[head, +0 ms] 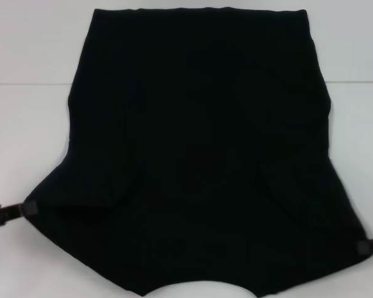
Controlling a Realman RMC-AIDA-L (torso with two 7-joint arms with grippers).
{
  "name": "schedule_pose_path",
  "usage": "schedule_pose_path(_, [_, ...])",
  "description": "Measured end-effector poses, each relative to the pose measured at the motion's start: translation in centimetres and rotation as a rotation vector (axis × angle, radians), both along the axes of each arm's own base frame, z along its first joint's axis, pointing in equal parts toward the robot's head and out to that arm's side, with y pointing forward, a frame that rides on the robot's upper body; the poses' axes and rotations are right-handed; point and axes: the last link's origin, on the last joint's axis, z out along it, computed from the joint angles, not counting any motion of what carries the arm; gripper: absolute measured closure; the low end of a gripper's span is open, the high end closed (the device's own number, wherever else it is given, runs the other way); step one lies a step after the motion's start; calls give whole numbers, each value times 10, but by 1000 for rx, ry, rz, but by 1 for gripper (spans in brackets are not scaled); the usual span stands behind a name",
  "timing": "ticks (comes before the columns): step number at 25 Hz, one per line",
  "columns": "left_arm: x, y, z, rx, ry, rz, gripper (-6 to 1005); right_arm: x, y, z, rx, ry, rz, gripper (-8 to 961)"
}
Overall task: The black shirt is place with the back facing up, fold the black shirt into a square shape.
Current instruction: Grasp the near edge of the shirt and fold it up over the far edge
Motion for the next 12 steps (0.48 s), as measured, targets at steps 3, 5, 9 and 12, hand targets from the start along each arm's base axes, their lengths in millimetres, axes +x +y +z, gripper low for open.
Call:
schedule_pose_path(3, [-1,-20,-2,-1,-72,13,911,11,-13,11,22,12,10,885])
schedule_pose_path(5, [-1,-36,-8,-10,-116,10,910,17,-22,17,30,18,26,887])
schedule_pose_path(9, [0,-58,-17,-30,-167,0,907,29,-43,26,40,27,52,886])
schedule_pose_path(12, [2,-73,-23,-49,-198,-18,905,36,-58,30,46,31,62,886])
